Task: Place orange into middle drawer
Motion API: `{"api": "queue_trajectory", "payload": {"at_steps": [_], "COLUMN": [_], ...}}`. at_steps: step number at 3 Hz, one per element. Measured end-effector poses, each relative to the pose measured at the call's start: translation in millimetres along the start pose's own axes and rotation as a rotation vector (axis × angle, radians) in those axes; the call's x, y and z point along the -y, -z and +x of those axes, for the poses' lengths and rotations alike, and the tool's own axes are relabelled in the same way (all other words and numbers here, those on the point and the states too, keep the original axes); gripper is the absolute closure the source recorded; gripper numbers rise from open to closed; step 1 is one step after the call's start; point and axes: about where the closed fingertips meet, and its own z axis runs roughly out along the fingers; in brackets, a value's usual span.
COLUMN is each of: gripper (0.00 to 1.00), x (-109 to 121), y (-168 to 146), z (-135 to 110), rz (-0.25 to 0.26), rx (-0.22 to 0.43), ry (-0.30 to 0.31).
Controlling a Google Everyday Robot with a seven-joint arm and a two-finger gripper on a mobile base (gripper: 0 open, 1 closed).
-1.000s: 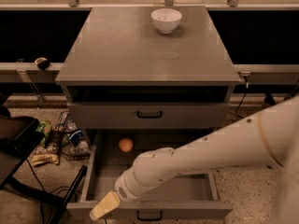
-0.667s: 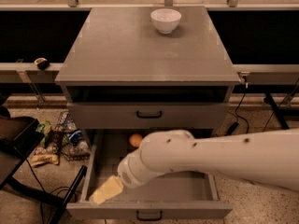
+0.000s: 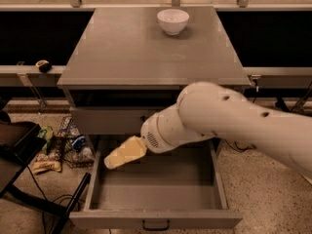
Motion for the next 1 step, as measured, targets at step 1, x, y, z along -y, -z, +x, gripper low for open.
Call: {"api": "queue_trajectory", "payload": {"at_steps": [1], "gripper": [0.00], "x": [12.3], "y": [48.6], "z": [-14.5], "rz": [0.010], "rx": [0.035], "ry": [-0.011]}}
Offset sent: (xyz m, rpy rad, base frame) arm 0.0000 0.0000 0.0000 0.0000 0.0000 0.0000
